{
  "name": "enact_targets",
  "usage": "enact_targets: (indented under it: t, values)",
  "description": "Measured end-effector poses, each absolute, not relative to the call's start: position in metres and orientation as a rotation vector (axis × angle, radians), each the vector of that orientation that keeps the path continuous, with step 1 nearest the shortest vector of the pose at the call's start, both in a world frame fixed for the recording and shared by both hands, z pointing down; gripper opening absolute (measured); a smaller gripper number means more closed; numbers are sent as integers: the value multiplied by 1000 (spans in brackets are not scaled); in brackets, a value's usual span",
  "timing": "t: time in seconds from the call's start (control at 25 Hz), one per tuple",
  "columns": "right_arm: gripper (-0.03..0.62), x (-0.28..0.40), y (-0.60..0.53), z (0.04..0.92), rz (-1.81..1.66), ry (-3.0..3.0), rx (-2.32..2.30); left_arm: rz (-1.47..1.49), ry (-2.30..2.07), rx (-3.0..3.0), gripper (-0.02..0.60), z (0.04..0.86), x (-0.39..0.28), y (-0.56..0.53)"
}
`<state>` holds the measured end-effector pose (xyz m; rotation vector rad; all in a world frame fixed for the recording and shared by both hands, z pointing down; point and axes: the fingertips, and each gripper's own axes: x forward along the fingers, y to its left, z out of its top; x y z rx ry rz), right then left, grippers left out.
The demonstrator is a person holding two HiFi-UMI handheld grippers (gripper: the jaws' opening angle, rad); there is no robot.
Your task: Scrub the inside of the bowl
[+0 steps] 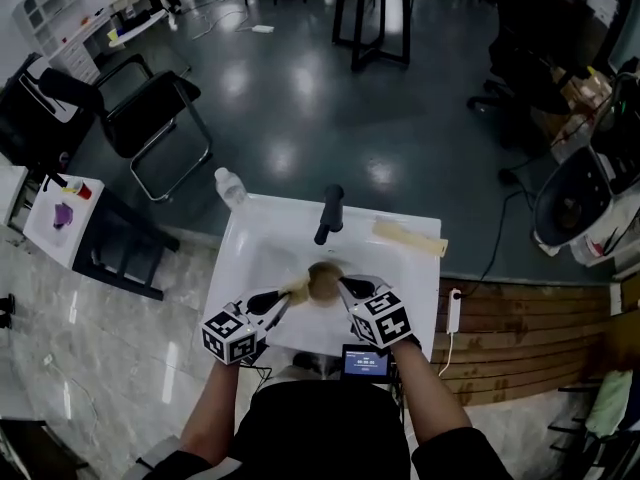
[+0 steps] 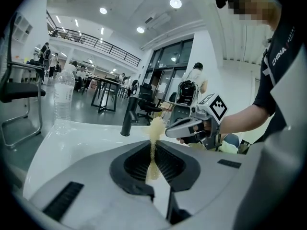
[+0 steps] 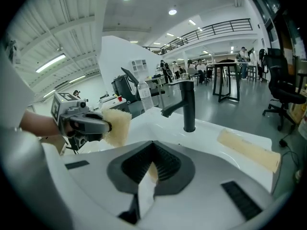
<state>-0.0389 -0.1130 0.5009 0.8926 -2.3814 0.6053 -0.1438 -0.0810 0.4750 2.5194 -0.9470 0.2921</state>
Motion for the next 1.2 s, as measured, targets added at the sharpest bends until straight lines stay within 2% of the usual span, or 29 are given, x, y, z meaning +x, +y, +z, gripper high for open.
enact_targets:
  t: [0.64, 1.0, 1.04, 1.2]
  values:
    - [8, -11, -111, 516, 638, -2382, 797, 366, -984, 2501, 20, 486, -123, -80]
    - [13, -12, -117, 554, 672, -2341, 681, 598, -966, 2508, 20, 500, -114, -97]
    - [48, -14, -119, 561, 688, -2332, 670, 641, -947, 2512, 20, 506, -113, -99]
    - [64, -23, -130, 591, 744, -2270, 672, 801, -874, 2503, 20, 534, -111, -115]
